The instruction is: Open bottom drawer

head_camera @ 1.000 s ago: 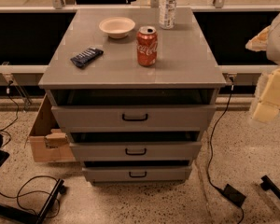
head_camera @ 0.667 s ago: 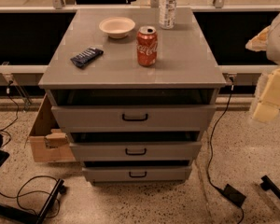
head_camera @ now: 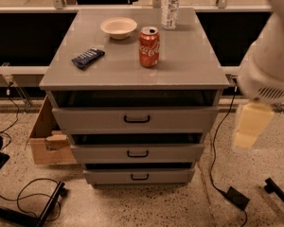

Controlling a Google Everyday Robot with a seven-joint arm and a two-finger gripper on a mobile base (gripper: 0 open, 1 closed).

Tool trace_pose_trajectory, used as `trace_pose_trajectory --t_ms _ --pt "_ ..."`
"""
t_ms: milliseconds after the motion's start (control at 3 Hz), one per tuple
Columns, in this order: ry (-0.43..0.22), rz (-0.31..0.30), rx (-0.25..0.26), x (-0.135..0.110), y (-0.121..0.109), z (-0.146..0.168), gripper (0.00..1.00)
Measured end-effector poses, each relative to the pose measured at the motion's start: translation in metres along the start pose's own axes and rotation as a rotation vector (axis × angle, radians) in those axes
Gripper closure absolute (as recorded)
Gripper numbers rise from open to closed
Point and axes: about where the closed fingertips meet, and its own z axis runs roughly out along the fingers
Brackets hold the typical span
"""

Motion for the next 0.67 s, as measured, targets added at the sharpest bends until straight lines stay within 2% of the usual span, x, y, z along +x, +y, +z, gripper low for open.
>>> trace_pose_trajectory --t_ms 333,667 --pt "0.096 0.009 -0.001 0.005 0.023 0.064 0.00" --pt "0.155 0.007 -0.054 0.016 0.056 0.143 0.00"
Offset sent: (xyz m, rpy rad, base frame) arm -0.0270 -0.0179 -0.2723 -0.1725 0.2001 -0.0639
